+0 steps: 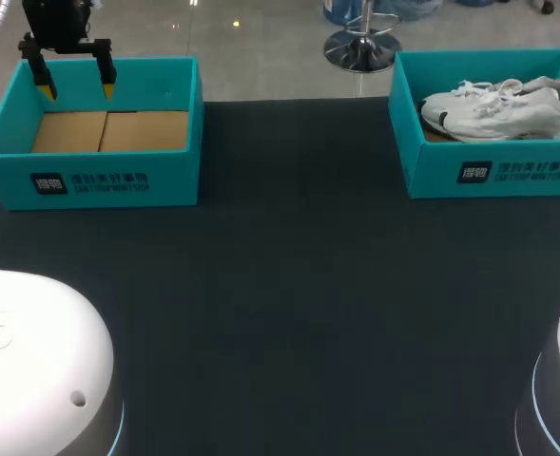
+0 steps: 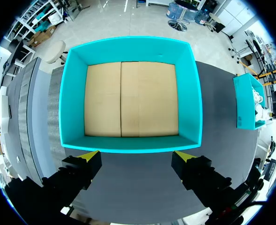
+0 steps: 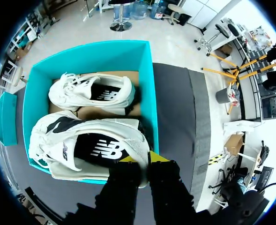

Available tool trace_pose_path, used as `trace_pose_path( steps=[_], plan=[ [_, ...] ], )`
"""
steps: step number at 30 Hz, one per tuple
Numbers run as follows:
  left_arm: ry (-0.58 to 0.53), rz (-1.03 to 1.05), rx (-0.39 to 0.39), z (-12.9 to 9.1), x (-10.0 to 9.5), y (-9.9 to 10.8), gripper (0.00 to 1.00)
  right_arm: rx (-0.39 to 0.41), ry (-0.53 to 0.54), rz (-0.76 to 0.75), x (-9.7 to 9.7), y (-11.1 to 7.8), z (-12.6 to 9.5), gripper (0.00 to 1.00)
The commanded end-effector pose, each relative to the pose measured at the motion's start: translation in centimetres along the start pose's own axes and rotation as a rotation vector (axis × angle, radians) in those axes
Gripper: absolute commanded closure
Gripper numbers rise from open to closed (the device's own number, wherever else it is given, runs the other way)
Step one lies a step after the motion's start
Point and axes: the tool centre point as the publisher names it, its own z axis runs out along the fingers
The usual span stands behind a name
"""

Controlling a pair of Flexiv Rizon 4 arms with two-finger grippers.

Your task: Take the shoe out of the shoebox, open the shoe tongue, remove and reinsert the insole, then place the shoe into the shoebox

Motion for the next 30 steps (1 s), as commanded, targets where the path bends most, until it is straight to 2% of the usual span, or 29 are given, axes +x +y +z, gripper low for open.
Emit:
trace_pose_path(
  steps=[1, 3, 5, 10, 15, 30],
  plan=[
    [-0.001, 0.000, 0.000, 0.0, 0.0, 0.0, 0.00, -0.022, -0.029, 0.000, 0.2, 0.1, -7.1, 1.00],
    [-0.001, 0.000, 0.000, 0.0, 0.0, 0.0, 0.00, -0.029, -0.043, 0.005, 0.0, 0.4, -9.3, 1.00],
    [-0.001, 0.000, 0.000, 0.0, 0.0, 0.0, 0.00, -0.073, -0.065, -0.007, -0.2, 0.7, -11.6, 1.00],
    [-0.001, 0.000, 0.000, 0.0, 0.0, 0.0, 0.00, -0.092, -0.107, -0.006, -0.7, 0.6, -15.4, 1.00],
    [-0.001, 0.000, 0.000, 0.0, 0.0, 0.0, 0.00, -0.057, -0.101, -0.014, 0.1, 0.1, -16.2, 1.00],
    [-0.001, 0.000, 0.000, 0.0, 0.0, 0.0, 0.00, -0.057, -0.101, -0.014, 0.1, 0.1, -16.2, 1.00]
  ],
)
